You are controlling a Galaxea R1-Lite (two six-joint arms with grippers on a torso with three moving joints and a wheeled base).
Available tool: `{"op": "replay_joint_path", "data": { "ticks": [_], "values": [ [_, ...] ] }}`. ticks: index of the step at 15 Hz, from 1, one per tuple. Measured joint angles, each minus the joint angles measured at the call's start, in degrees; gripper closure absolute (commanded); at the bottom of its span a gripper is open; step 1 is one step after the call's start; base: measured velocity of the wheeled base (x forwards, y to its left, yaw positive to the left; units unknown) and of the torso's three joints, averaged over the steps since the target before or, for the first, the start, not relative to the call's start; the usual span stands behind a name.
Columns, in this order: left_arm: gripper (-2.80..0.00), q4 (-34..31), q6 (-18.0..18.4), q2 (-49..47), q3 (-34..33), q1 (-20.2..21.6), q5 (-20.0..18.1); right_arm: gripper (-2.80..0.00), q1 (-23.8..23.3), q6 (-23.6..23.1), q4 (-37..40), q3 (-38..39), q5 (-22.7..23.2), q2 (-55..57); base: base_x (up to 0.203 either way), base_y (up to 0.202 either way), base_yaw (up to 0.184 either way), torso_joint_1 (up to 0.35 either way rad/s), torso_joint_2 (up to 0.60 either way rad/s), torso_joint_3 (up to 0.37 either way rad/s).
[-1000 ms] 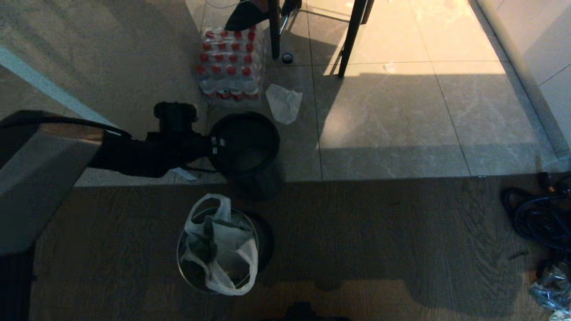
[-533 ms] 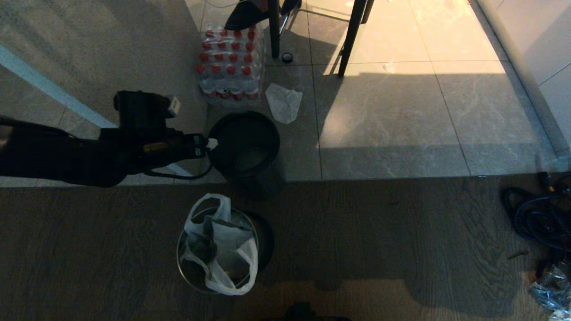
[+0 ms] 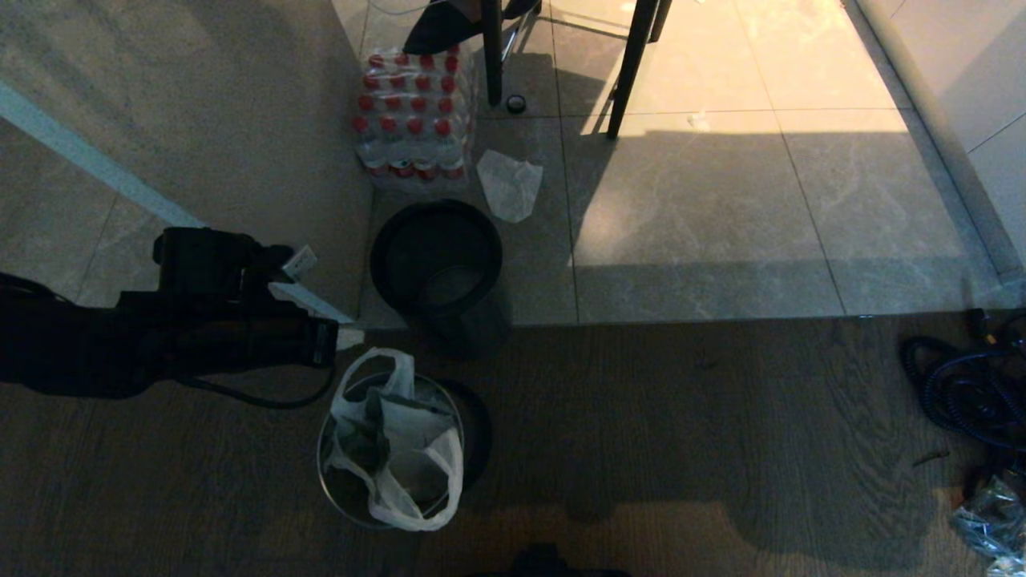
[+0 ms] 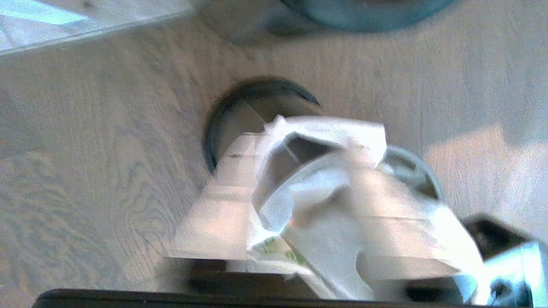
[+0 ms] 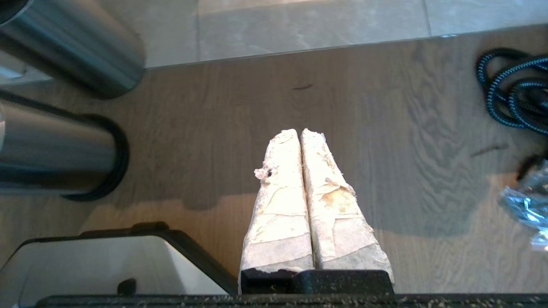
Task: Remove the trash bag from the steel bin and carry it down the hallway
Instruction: Pick up the trash bag
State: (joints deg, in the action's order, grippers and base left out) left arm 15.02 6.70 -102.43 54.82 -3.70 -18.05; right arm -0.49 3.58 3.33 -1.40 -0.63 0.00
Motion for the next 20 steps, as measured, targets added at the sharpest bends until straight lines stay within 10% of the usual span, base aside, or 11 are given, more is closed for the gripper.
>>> {"op": "replay_joint_path", "data": {
  "ticks": [4, 5, 20],
  "values": [
    [0.0, -3.8, 6.7, -4.3, 4.3, 0.7, -3.1, 0.0, 0.0, 0.0, 0.0, 0.0, 0.0, 0.0, 0.0, 0.0, 0.0, 0.0, 0.0, 0.0],
    [-2.8, -5.4, 8.0, -5.5, 6.2, 0.7, -3.4, 0.0, 0.0, 0.0, 0.0, 0.0, 0.0, 0.0, 0.0, 0.0, 0.0, 0.0, 0.0, 0.0],
    [-2.8, -12.8, 12.4, -12.2, 14.5, 1.3, -10.4, 0.0, 0.0, 0.0, 0.0, 0.0, 0.0, 0.0, 0.0, 0.0, 0.0, 0.0, 0.0, 0.0]
  ]
}}
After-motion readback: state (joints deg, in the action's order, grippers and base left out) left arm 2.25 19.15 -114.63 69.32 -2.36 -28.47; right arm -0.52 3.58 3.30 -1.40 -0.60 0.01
